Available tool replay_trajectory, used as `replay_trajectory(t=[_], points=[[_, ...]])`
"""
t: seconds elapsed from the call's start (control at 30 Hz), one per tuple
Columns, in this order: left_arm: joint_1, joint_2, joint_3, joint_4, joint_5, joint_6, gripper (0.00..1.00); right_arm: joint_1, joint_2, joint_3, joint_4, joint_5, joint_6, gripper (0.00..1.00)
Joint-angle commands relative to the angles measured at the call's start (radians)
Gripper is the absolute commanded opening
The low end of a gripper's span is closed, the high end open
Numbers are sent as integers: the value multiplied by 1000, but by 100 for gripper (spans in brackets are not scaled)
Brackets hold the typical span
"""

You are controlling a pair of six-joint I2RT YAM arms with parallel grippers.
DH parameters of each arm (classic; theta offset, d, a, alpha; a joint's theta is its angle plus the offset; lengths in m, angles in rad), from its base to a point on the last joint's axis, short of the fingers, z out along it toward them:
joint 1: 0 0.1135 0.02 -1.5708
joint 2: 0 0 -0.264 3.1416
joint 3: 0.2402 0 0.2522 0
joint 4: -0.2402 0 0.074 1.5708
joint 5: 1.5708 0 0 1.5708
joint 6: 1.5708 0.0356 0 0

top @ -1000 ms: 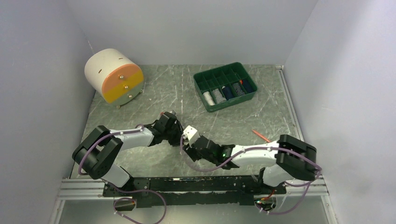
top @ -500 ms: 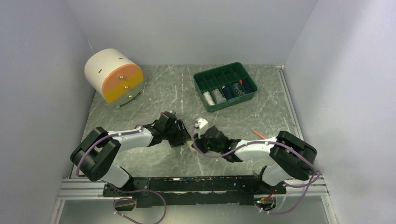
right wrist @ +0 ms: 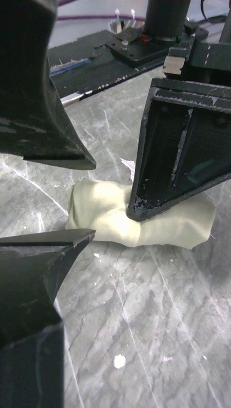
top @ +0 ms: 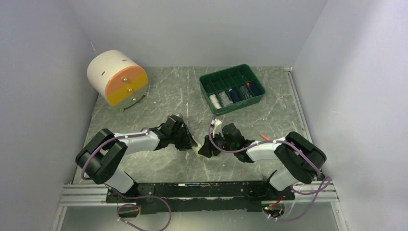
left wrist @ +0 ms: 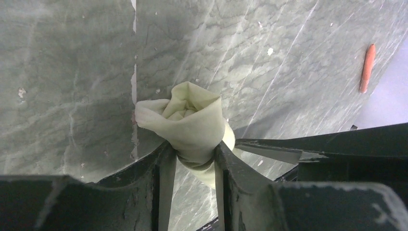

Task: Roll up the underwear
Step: Roll the underwear to the center of the board.

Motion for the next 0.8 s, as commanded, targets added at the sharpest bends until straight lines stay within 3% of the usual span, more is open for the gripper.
replay_trajectory(t=[0.0, 0.13, 0.3, 0.37, 0.4, 0.77], points=[[0, 26, -43, -46, -40, 6, 37, 41, -106, 72, -180, 116, -100, 56], [0, 43, -26, -65, -37, 13, 36, 159, -158, 135, -326, 400, -229, 68], [1, 35, -25, -67, -40, 10, 36, 291, -93, 213, -391, 630, -267, 72], [1, 35, -23, -69, -39, 10, 37, 326, -49, 237, -400, 691, -265, 85], [1, 35, -23, -73, -40, 9, 36, 335, -27, 247, -401, 697, -265, 86], [2, 42, -53, -15, 11, -22, 37, 334, 154, 243, -336, 685, -209, 76]])
